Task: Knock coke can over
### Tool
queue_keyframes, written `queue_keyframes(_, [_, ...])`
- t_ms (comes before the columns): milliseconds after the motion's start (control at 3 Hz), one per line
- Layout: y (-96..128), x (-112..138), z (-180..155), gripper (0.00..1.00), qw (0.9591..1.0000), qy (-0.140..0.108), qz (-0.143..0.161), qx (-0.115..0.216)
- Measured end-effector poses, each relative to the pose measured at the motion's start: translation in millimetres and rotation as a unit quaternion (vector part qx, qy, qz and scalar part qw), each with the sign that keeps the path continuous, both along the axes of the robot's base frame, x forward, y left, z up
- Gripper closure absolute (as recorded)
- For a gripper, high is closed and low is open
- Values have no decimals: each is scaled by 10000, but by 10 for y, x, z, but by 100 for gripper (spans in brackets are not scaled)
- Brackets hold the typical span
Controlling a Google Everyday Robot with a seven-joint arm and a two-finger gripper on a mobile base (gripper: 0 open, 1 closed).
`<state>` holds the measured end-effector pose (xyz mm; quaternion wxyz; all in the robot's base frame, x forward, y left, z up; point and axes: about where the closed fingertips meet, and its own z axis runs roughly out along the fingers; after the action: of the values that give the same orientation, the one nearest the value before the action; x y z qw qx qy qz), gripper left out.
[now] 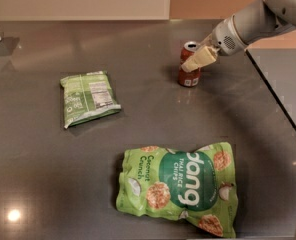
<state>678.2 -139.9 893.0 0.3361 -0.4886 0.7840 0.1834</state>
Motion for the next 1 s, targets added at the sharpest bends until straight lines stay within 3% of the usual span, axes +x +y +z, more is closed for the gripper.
queue_keyframes(667, [-23, -188, 78, 87, 9999, 89, 122, -56])
queue_keyframes(1000, [13, -356, 195, 100, 9980, 182, 383, -475])
